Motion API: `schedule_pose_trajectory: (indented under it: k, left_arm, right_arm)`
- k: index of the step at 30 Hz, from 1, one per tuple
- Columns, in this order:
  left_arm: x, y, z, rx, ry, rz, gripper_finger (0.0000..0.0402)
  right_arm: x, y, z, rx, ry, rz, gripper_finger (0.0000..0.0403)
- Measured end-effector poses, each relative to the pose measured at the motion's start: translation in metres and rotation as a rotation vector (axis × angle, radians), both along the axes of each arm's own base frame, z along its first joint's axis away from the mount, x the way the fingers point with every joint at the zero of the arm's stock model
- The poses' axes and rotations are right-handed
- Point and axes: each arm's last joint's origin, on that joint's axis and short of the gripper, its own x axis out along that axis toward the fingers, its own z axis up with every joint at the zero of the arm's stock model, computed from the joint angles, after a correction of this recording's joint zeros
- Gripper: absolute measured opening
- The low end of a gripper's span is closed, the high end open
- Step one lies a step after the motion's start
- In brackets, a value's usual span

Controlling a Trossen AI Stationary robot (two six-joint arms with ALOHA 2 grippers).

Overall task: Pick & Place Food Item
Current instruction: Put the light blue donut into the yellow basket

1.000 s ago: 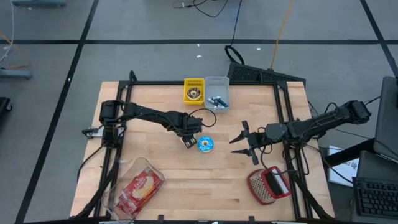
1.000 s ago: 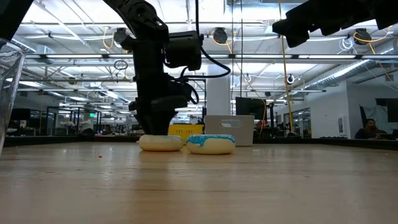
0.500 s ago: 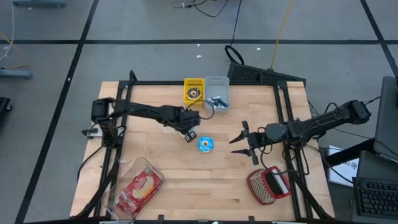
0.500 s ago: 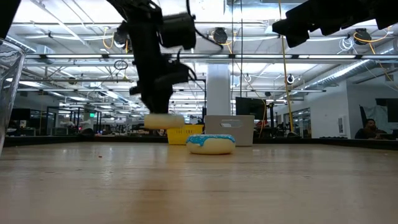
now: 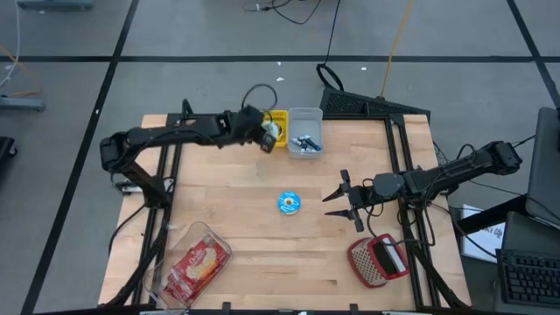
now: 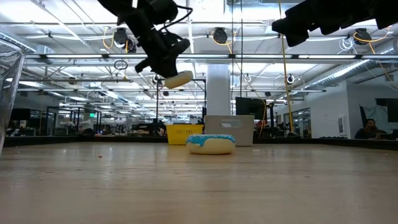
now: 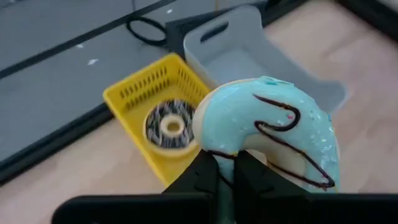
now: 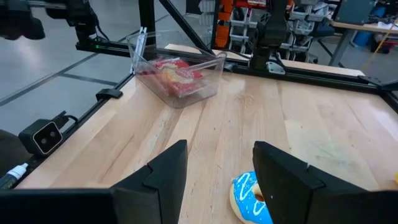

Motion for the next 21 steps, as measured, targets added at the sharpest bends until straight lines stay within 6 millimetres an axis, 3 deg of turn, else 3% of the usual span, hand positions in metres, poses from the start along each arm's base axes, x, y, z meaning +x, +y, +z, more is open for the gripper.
schedule_pose_trajectory:
  k: [4,11,21]
  left_arm:
    - [0.000,0.030,-0.002,-0.008,-0.084,0.015,0.0012]
    - [-0.001,0.069,-0.031,-0.032,-0.059,0.105,0.0027]
    - [0.016,0.092,-0.080,-0.080,-0.057,0.144,0.0030]
  right_arm:
    - [0.000,0.000,0.000,0.000,0.001,0.000,0.0171]
    - [0.000,0.000,-0.001,-0.003,0.008,0.000,0.0171]
    - [-0.003,-0.001,-0.013,-0.019,-0.043,-0.002,0.0171]
